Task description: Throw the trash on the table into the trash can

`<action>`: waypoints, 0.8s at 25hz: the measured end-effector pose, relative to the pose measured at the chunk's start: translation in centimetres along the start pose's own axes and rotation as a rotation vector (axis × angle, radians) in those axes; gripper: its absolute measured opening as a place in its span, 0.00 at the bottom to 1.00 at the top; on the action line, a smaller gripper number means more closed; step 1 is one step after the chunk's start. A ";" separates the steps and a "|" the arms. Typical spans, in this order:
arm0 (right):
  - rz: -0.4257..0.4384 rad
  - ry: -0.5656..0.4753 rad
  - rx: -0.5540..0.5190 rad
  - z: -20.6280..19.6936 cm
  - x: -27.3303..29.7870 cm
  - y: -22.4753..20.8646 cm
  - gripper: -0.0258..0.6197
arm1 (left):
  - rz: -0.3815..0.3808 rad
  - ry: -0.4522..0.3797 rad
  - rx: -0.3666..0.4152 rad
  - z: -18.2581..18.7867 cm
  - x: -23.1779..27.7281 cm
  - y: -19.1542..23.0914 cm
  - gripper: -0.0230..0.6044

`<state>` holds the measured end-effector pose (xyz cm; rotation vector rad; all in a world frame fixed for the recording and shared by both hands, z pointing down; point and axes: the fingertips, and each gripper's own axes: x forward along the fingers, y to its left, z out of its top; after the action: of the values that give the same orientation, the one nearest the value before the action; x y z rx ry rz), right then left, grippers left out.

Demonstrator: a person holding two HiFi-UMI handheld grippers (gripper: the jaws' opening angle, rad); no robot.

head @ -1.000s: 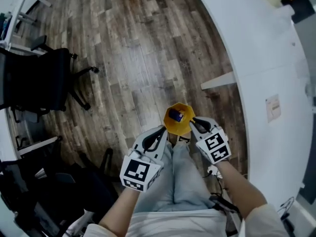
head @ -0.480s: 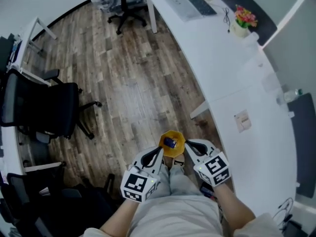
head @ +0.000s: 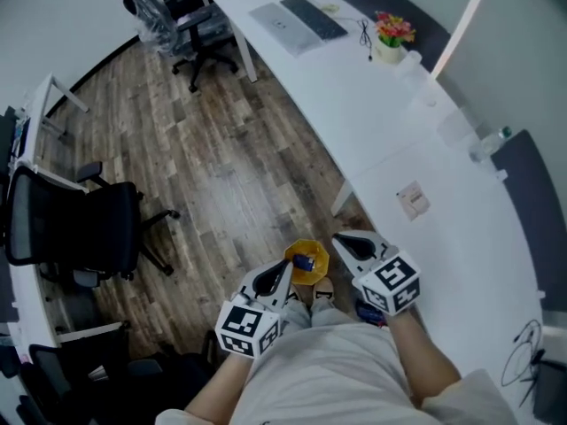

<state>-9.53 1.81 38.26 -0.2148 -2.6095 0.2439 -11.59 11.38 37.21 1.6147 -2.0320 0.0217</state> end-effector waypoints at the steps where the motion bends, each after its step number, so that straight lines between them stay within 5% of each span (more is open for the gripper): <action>1: -0.005 -0.006 0.001 0.3 -0.4 -0.2 0.09 | -0.012 0.002 0.008 0.2 0.2 -0.4 0.04; 6: -0.028 -0.029 0.012 0.8 -2.3 -1.0 0.09 | -0.062 -0.001 0.023 1.4 1.4 -1.9 0.04; 13: -0.015 -0.028 0.030 0.2 -2.5 -0.8 0.09 | -0.024 -0.007 0.073 1.7 1.4 -1.7 0.04; 20: 0.010 -0.018 0.024 -0.1 -2.2 -0.6 0.09 | -0.019 -0.038 0.003 2.2 1.3 -1.2 0.04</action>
<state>-7.69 0.81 37.46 -0.2181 -2.6230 0.2814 -11.58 9.11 35.48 1.6486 -2.0457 -0.0127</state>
